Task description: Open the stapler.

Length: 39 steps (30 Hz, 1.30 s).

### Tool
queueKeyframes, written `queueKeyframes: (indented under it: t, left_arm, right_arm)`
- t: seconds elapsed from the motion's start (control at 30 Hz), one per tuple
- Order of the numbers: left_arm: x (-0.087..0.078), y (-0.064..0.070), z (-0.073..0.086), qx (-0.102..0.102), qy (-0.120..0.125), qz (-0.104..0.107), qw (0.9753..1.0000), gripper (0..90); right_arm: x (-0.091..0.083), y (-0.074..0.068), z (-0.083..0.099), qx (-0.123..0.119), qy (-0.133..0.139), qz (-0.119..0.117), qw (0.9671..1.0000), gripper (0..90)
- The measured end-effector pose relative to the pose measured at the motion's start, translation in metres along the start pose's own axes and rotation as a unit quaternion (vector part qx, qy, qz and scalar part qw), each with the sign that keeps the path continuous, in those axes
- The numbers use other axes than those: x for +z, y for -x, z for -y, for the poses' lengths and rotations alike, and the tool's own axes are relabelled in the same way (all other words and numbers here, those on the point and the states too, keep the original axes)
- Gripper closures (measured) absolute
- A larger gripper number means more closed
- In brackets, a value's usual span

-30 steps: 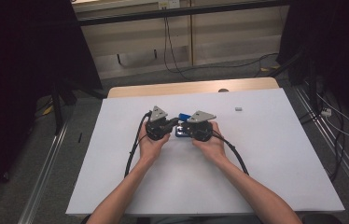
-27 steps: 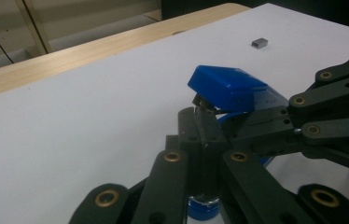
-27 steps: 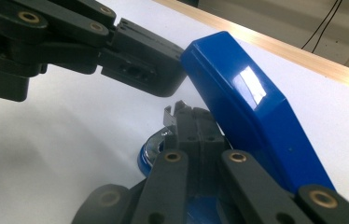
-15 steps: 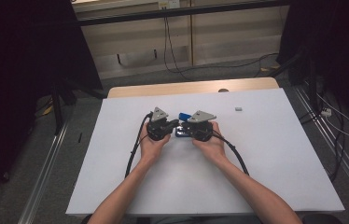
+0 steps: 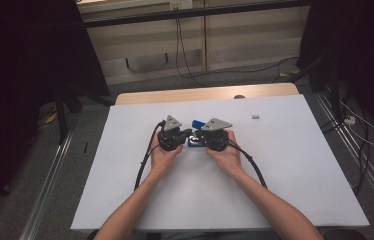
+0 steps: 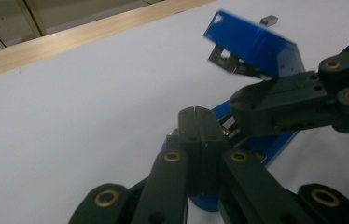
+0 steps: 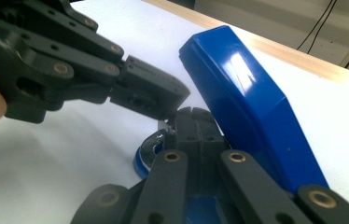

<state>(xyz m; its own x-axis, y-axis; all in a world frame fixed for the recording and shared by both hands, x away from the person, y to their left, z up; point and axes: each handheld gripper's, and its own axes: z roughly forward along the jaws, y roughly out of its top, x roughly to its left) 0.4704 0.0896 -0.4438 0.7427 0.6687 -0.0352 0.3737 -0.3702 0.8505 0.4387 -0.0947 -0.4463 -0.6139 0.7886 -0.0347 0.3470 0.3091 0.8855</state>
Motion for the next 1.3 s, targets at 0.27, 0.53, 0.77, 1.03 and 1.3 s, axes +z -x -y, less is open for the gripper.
queueKeyframes:
  t: [0.27,0.53,0.77,1.03,1.3]
  left_arm:
    - [0.002,-0.001,0.002,0.006,-0.001,0.003,1.0,90.0]
    - [0.002,-0.001,0.002,0.009,0.002,0.006,0.9999,90.0]
    - [0.002,-0.001,0.003,0.008,0.004,0.006,0.9999,90.0]
    - [0.002,-0.001,0.002,0.012,0.004,0.005,0.9999,90.0]
    - [0.002,-0.001,0.003,0.015,0.005,0.006,0.9998,90.0]
  right_arm:
    - [0.001,-0.001,0.001,0.003,0.004,0.006,1.0,90.0]
    - [-0.005,0.0,-0.001,0.008,0.016,0.023,0.9996,90.0]
    - [-0.008,0.001,-0.003,0.01,0.02,0.031,0.9993,90.0]
    - [-0.012,0.003,-0.004,0.018,0.024,0.041,0.9987,90.0]
    - [-0.015,0.004,-0.006,0.024,0.026,0.048,0.9982,90.0]
